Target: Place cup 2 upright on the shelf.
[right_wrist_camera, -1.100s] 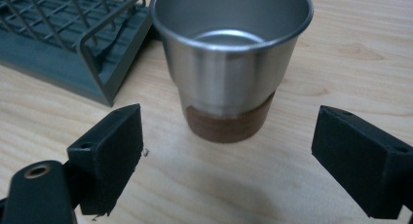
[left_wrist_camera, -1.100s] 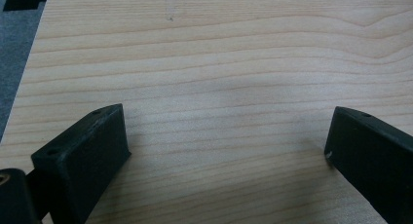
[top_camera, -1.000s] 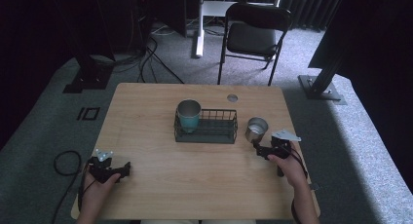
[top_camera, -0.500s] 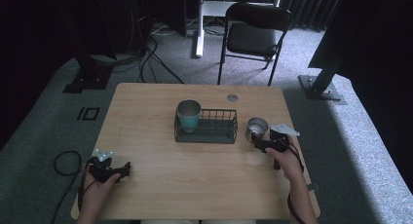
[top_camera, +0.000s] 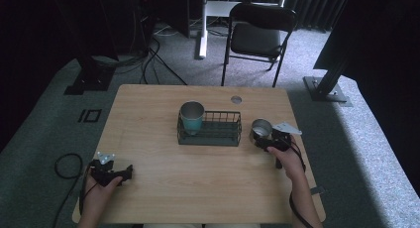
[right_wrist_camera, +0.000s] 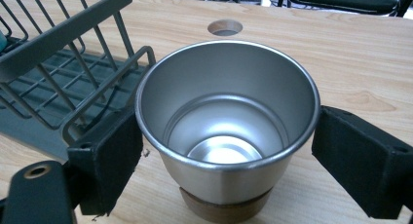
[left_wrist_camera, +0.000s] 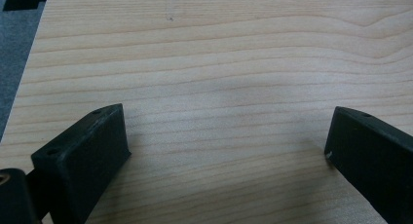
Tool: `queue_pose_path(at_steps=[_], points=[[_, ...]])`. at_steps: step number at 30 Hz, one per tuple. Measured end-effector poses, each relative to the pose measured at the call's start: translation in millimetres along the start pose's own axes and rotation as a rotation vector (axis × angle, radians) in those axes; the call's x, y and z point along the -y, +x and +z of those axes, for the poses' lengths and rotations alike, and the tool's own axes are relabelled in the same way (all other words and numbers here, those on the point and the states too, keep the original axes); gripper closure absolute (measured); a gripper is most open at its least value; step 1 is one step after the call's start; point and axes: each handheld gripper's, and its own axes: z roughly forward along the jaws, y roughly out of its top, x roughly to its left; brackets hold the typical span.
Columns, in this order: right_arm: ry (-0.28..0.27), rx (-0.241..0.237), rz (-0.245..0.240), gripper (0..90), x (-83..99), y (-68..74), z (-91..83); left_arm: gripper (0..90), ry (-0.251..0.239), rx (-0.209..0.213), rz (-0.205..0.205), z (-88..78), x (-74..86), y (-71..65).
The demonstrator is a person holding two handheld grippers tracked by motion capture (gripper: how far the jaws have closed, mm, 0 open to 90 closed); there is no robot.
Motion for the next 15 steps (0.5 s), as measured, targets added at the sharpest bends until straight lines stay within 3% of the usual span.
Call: queue_pose_path(at_steps=[15], points=[[-0.02,0.015,-0.013,11.3,-2.8,5.6,10.3,2.6,0.0,0.0,0.0,0.0,0.0,0.0]])
